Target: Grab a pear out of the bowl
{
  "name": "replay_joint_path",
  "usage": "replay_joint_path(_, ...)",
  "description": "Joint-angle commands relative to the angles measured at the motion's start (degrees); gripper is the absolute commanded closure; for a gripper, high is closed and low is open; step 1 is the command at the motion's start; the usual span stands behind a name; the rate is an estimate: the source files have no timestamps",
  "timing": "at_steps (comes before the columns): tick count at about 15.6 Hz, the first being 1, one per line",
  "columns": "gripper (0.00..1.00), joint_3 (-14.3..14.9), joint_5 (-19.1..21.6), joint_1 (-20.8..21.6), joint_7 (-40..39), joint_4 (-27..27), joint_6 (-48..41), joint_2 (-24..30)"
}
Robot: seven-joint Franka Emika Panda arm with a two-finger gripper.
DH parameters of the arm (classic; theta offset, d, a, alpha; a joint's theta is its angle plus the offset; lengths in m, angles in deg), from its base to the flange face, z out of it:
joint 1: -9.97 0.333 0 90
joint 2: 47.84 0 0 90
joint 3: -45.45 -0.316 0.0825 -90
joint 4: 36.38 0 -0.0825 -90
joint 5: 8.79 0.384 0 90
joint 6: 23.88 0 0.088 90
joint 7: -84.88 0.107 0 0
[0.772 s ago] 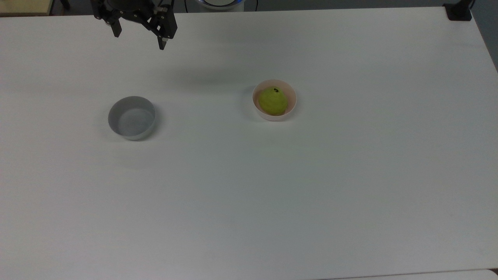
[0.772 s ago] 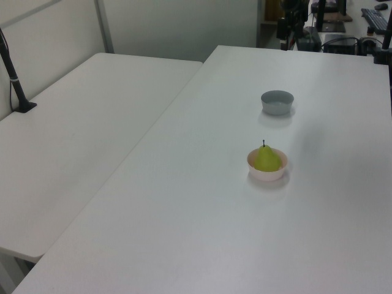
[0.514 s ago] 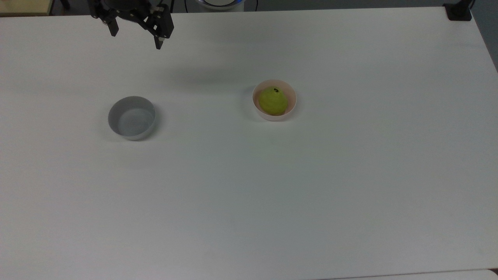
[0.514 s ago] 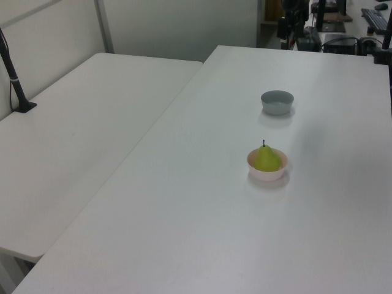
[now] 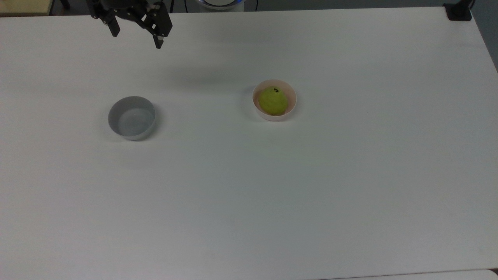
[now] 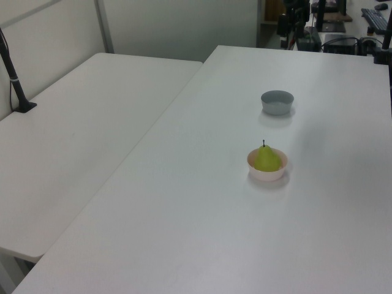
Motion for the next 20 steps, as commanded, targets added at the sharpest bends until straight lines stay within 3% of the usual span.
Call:
replay_joint_path(1, 0.00, 1.18, 1.01, 1.06, -3.37, 0.54, 0.60, -0.07)
replay_joint_path(11, 0.00, 1.27, 0.93, 1.59, -8.12, 0.54, 0.69, -0.33)
replay_joint_path(15, 0.00, 5.74, 1.10, 9.56, -7.86, 0.54, 0.34, -0.16)
replay_joint_path(20, 0.00, 6.02, 1.19, 18.53, -8.21, -0.07, 0.25, -0.60)
